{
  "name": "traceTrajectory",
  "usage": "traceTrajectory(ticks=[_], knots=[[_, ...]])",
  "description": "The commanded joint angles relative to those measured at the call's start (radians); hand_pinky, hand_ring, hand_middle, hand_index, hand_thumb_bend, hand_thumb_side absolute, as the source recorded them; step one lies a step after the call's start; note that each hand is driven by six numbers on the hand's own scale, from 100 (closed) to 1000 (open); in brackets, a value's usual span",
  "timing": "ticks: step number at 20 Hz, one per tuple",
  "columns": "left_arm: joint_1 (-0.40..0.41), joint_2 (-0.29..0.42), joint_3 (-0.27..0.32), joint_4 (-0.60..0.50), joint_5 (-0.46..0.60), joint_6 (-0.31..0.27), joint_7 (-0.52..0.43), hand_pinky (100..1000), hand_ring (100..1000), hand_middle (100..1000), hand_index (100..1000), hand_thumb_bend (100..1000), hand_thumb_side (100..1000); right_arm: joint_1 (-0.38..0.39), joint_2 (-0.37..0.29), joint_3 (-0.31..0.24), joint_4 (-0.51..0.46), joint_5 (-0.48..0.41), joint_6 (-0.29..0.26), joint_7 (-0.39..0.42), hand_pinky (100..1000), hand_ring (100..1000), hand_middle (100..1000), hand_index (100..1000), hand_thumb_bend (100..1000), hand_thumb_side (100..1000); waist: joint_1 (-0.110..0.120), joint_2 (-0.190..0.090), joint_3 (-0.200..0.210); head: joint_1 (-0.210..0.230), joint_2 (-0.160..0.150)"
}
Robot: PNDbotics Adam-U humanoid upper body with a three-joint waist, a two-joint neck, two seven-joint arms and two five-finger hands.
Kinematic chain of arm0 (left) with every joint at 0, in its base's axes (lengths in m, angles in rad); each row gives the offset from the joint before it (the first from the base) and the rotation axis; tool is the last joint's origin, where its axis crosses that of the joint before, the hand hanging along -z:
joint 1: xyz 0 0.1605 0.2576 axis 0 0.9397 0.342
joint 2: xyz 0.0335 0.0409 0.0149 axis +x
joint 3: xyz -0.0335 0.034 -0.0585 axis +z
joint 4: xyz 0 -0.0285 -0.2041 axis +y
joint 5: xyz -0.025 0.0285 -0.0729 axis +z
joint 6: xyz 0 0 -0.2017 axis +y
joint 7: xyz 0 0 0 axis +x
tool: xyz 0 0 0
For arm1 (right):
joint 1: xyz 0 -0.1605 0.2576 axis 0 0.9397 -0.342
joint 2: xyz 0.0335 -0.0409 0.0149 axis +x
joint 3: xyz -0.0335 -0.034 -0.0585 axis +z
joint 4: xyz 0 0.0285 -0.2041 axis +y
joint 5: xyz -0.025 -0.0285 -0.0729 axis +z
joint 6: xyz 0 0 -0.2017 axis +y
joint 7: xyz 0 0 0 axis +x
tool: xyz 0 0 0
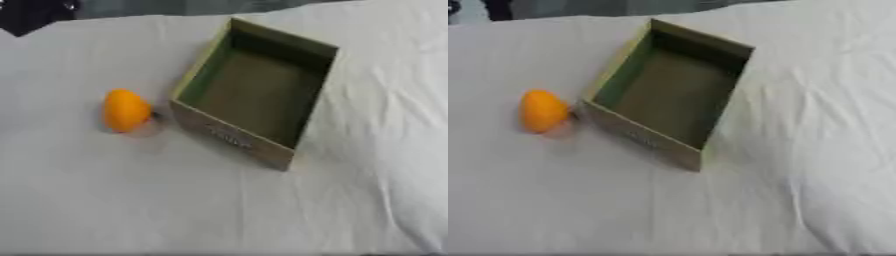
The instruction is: Pick up objects on the table and place them in the box.
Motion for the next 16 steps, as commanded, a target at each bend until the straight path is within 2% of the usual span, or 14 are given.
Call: traceTrajectory(ticks=[1, 5, 7, 10, 11, 14, 16], knots=[[-0.054, 0.037, -0.034, 0.038, -0.045, -0.022, -0.106, 794, 768, 711, 891, 564, 996, -0.009, -0.031, -0.003, -0.014, 0.002, -0.001, 0.005, 764, 833, 808, 892, 100, 591, -0.002, -0.024, 0.000, -0.003, 0.000], [-0.122, 0.017, -0.089, 0.108, -0.085, -0.042, -0.200, 805, 783, 729, 895, 656, 1000, -0.011, -0.033, 0.001, -0.014, -0.001, -0.001, 0.010, 764, 833, 808, 892, 100, 592, -0.001, -0.026, -0.001, -0.001, 0.000], [-0.149, -0.001, -0.115, 0.149, -0.099, -0.052, -0.238, 809, 791, 738, 903, 742, 1000, -0.012, -0.033, 0.003, -0.014, -0.003, -0.001, 0.013, 764, 833, 808, 892, 100, 593, 0.000, -0.027, -0.003, 0.001, -0.001], [-0.183, -0.031, -0.145, 0.201, -0.116, -0.061, -0.272, 813, 797, 745, 909, 796, 1000, -0.013, -0.033, 0.005, -0.014, -0.005, -0.001, 0.017, 764, 833, 808, 892, 100, 593, 0.001, -0.028, -0.006, 0.003, -0.001], [-0.191, -0.041, -0.154, 0.217, -0.118, -0.064, -0.282, 816, 801, 750, 916, 804, 1000, -0.014, -0.033, 0.006, -0.014, -0.006, -0.001, 0.018, 764, 833, 808, 892, 100, 593, 0.001, -0.028, -0.007, 0.004, -0.002], [-0.208, -0.061, -0.174, 0.260, -0.112, -0.069, -0.308, 822, 810, 761, 928, 751, 999, -0.014, -0.033, 0.007, -0.014, -0.008, -0.001, 0.020, 765, 833, 808, 892, 100, 593, 0.002, -0.030, -0.007, 0.006, -0.004], [-0.214, -0.068, -0.187, 0.289, -0.111, -0.064, -0.335, 838, 828, 777, 938, 731, 950, -0.015, -0.032, 0.008, -0.014, -0.009, -0.001, 0.022, 765, 833, 808, 892, 100, 593, 0.004, -0.030, -0.007, 0.005, -0.005]])
